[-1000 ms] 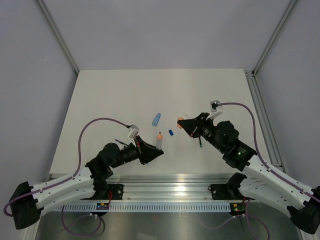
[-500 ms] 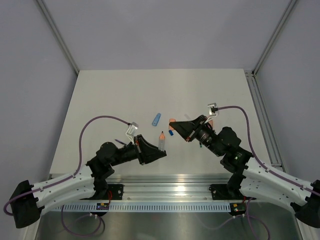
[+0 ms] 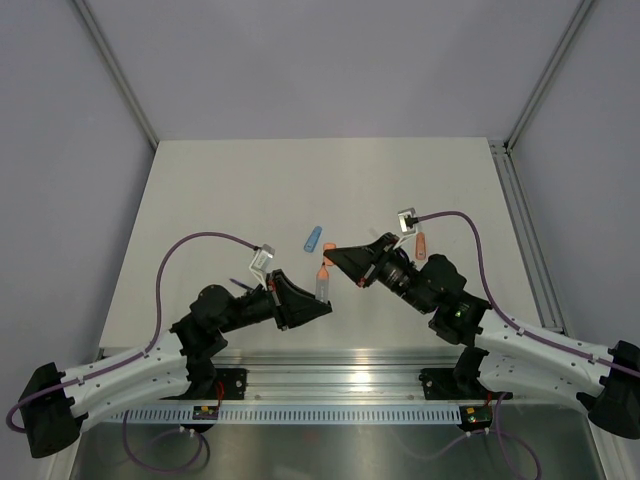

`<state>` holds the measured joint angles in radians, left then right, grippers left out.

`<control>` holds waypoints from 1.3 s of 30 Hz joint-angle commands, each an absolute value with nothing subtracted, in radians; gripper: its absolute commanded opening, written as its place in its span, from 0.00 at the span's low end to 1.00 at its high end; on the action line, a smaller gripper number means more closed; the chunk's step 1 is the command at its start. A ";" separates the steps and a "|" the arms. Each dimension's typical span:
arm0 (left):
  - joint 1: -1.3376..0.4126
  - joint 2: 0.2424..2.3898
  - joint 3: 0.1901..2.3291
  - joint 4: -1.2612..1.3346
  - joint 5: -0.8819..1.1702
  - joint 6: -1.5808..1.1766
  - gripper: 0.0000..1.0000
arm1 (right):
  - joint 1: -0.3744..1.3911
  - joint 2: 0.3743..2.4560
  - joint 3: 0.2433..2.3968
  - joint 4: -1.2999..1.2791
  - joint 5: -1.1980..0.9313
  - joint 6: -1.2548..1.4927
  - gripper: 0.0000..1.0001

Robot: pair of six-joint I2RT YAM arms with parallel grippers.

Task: Insert the pens into the pen caps

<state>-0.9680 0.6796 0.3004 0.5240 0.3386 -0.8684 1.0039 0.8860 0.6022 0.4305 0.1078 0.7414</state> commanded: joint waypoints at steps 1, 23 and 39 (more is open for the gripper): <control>-0.973 0.666 0.325 0.572 0.357 -0.867 0.00 | 1.017 0.888 0.652 0.494 0.152 0.742 0.00; -0.976 0.652 0.307 0.584 0.357 -0.871 0.00 | 1.023 0.928 0.669 0.548 0.135 0.761 0.00; -0.976 0.638 0.314 0.560 0.348 -0.853 0.00 | 1.023 0.928 0.670 0.512 0.068 0.753 0.01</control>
